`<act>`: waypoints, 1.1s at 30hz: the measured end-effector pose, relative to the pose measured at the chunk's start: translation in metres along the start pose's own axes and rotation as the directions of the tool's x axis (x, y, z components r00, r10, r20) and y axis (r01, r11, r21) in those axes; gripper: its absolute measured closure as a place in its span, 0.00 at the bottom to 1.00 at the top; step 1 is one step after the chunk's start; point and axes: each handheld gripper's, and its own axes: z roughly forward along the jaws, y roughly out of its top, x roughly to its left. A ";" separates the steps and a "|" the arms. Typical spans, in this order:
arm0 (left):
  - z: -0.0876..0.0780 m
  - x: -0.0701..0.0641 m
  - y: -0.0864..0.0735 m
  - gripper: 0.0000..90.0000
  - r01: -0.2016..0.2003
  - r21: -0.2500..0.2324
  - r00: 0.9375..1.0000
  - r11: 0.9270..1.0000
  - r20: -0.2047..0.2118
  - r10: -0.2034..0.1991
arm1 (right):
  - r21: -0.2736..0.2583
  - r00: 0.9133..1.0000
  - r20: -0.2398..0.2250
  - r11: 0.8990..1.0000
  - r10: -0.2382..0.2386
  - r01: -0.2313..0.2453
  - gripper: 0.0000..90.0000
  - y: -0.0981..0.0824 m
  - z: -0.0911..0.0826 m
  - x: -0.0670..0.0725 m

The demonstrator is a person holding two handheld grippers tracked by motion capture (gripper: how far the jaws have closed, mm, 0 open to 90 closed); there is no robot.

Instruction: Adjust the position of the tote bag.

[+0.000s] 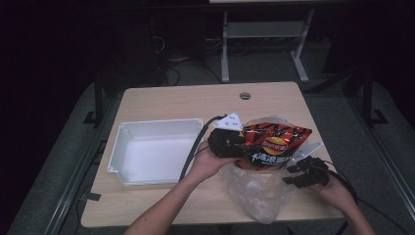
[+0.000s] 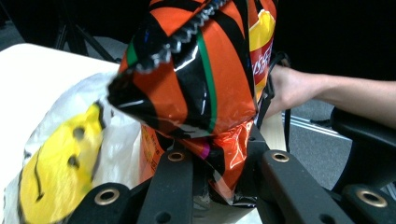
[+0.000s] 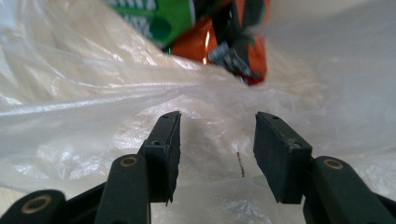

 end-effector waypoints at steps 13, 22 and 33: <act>-0.009 -0.002 0.012 0.89 -0.018 -0.011 1.000 1.000 -0.006 0.018 | -0.006 1.000 -0.003 1.000 0.013 -0.013 0.56 -0.003 0.001 -0.002; -0.012 -0.005 0.016 0.91 -0.026 -0.014 1.000 1.000 0.008 0.026 | -0.009 1.000 -0.003 1.000 0.013 -0.013 0.56 -0.003 0.002 -0.002; -0.024 -0.012 0.027 0.91 -0.016 -0.032 1.000 0.999 0.013 0.016 | -0.010 1.000 0.005 1.000 0.022 -0.022 0.56 -0.004 0.001 -0.004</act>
